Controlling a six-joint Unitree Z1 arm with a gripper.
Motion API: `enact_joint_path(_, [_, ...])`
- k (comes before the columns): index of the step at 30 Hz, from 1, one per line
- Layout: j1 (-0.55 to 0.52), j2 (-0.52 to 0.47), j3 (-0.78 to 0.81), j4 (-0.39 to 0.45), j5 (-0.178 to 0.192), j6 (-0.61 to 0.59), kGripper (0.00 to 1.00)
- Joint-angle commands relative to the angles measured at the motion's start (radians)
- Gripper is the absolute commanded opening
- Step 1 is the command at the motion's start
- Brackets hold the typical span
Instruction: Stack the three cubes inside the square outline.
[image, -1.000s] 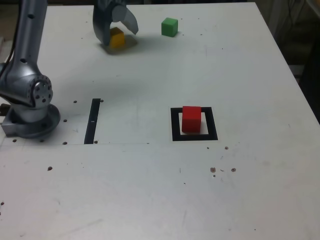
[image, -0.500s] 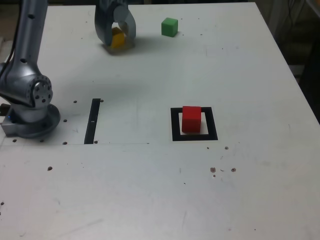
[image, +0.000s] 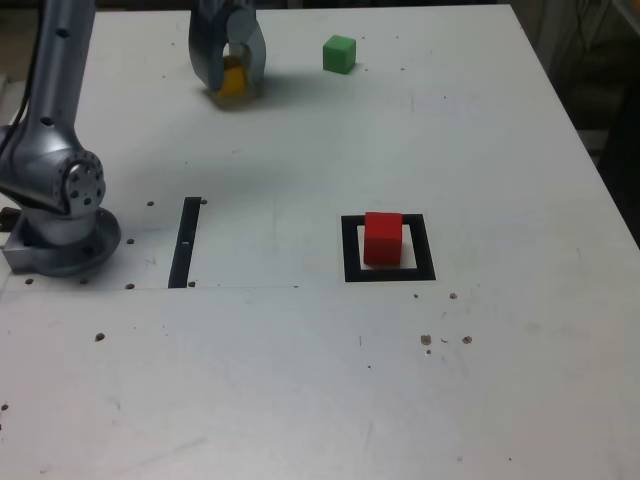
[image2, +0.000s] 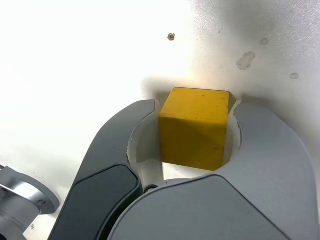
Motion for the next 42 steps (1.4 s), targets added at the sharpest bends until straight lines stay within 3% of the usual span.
enact_joint_path(1, [-0.007,-0.017,0.007,0.005,-0.002,0.002,0.24])
enact_joint_path(21, [-0.163,-0.193,0.104,0.043,-0.039,-0.007,0.24])
enact_joint_path(42, [-0.604,-0.369,0.259,0.061,-0.075,-0.202,0.24])
